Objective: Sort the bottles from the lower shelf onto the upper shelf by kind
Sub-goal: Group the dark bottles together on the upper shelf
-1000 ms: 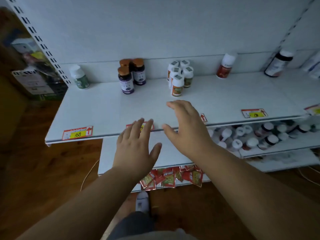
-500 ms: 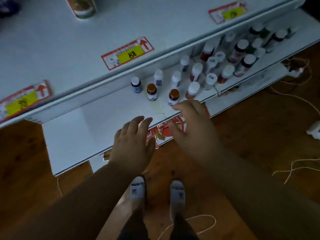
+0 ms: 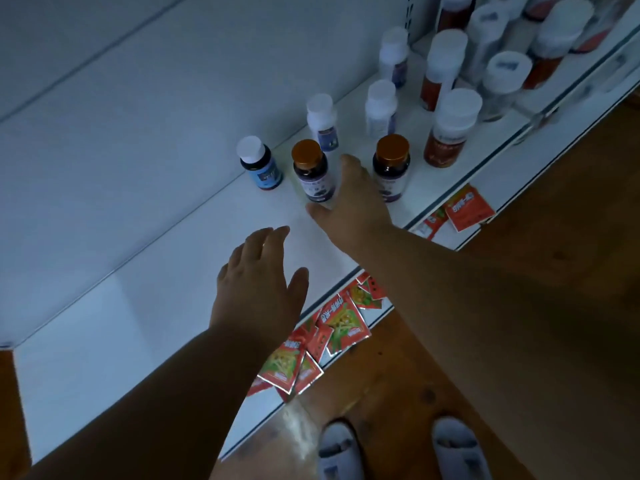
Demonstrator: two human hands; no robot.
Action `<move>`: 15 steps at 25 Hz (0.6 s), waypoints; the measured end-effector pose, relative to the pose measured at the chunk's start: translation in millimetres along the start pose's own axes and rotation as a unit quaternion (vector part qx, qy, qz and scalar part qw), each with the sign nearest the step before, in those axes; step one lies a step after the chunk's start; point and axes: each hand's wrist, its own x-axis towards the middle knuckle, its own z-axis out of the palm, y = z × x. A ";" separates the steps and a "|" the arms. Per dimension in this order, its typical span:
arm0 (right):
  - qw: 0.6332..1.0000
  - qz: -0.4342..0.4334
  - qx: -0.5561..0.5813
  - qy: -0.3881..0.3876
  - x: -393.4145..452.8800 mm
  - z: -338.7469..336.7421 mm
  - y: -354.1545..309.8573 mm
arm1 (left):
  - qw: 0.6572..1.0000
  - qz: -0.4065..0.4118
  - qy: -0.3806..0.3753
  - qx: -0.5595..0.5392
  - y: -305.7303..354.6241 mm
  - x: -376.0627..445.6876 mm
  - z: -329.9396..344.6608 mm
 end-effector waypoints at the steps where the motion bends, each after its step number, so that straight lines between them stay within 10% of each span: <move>1: 1.000 0.001 0.018 0.005 12.3 9.6 0.1 | 1.000 -0.006 -0.003 -0.017 -2.6 2.9 -0.2; 15: 0.925 0.103 0.360 -0.062 -173.8 -132.3 -84.0 | 0.920 -0.096 -0.004 -0.380 89.0 -129.0 -130.1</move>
